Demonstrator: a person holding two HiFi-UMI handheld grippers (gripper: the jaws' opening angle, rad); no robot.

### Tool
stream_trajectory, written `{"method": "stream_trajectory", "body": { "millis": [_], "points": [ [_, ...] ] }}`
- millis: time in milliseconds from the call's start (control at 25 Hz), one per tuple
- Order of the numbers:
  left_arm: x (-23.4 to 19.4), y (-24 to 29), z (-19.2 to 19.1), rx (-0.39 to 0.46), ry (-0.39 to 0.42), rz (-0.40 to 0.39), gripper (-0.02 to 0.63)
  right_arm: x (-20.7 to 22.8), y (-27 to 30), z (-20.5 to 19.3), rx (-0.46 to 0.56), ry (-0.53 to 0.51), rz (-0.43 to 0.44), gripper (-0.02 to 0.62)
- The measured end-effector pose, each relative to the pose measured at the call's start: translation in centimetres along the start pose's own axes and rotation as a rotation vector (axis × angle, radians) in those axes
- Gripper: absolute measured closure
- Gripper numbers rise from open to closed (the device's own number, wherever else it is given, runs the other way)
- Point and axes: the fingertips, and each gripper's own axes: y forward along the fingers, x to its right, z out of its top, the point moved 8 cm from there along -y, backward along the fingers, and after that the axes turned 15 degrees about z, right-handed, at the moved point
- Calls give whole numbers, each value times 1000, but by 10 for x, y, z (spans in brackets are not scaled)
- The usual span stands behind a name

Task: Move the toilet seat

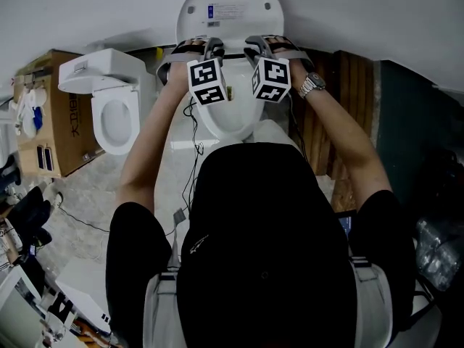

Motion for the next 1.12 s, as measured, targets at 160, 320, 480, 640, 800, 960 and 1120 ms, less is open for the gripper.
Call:
{"method": "stream_trajectory", "body": {
  "millis": [160,320,480,640,800,960,1120],
  "points": [
    [-5,5,-1,-5,-20,21,526,8,2,-1,2,2,-4,492],
    [-13,13,-6,-11,-38,44,531,20,7,0,5,17,-18,494],
    [-21,20,-5,-15,-56,55,532,30,8,-2,9,30,-35,497],
    [-27,26,-7,-19,-59,62,537,38,11,-3,16,37,-45,499],
    [-35,34,-6,-28,-63,73,538,49,14,-5,15,63,-48,500],
    [-41,41,-5,-51,-75,81,538,58,15,-7,16,83,-50,500],
    [-44,47,-8,-52,-83,80,538,64,19,-8,26,97,-56,500]
  ]
}}
